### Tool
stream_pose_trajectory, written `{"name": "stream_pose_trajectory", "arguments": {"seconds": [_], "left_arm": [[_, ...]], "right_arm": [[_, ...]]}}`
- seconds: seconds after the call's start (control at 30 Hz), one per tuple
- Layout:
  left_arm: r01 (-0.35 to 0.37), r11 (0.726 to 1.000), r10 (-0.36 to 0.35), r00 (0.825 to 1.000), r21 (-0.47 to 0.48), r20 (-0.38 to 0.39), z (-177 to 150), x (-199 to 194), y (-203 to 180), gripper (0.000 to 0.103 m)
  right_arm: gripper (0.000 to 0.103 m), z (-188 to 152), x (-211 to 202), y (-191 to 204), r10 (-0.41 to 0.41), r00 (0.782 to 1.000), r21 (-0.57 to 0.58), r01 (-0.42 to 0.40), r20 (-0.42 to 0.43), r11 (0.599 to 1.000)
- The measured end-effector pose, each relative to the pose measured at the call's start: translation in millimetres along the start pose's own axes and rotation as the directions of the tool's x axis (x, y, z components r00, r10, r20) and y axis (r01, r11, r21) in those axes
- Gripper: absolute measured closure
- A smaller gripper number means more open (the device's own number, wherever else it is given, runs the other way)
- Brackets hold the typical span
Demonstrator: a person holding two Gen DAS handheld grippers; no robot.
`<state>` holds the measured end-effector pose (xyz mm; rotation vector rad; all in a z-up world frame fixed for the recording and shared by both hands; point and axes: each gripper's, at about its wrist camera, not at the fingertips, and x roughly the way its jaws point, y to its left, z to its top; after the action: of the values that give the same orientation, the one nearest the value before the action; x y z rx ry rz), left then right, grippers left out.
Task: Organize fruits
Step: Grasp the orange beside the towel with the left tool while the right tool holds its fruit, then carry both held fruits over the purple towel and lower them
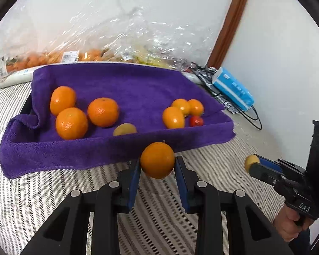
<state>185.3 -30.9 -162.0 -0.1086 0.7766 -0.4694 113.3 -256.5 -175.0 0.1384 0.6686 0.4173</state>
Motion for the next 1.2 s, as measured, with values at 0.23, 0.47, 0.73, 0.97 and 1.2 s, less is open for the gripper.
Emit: {"name": "stream_pose_trajectory", "arguments": {"seconds": [0.23,0.47,0.73,0.97,1.2], "left_arm": [[0.016,1.000,-0.016,0.999,0.008,0.043,-2.0,-7.7,-4.7,0.072],[0.033,0.998,-0.035,0.998,0.054,0.050,-4.3,-9.6,-17.9,0.072],[0.000,0.998,-0.008,0.992,0.065,0.122,-0.3,-29.7,-17.8,0.072],[-0.097,0.995,0.101,0.985,-0.035,0.139,24.4,-45.4,6.6,0.072],[-0.172,0.982,0.185,0.954,-0.073,0.235,71.8,-64.4,25.4,0.072]], "right_arm": [[0.079,0.3,-2.2,-1.8,-0.007,1.000,0.016,0.006,0.016,1.000],[0.079,3.4,-7.2,-2.0,-0.030,0.999,0.054,0.028,0.038,0.998],[0.079,42.9,-26.1,11.6,-0.035,0.989,0.031,0.031,0.144,0.999],[0.079,91.1,-18.7,13.9,-0.101,0.971,-0.006,0.105,0.216,0.994],[0.079,132.4,10.9,-4.9,-0.100,0.970,0.058,0.090,0.220,0.994]]}}
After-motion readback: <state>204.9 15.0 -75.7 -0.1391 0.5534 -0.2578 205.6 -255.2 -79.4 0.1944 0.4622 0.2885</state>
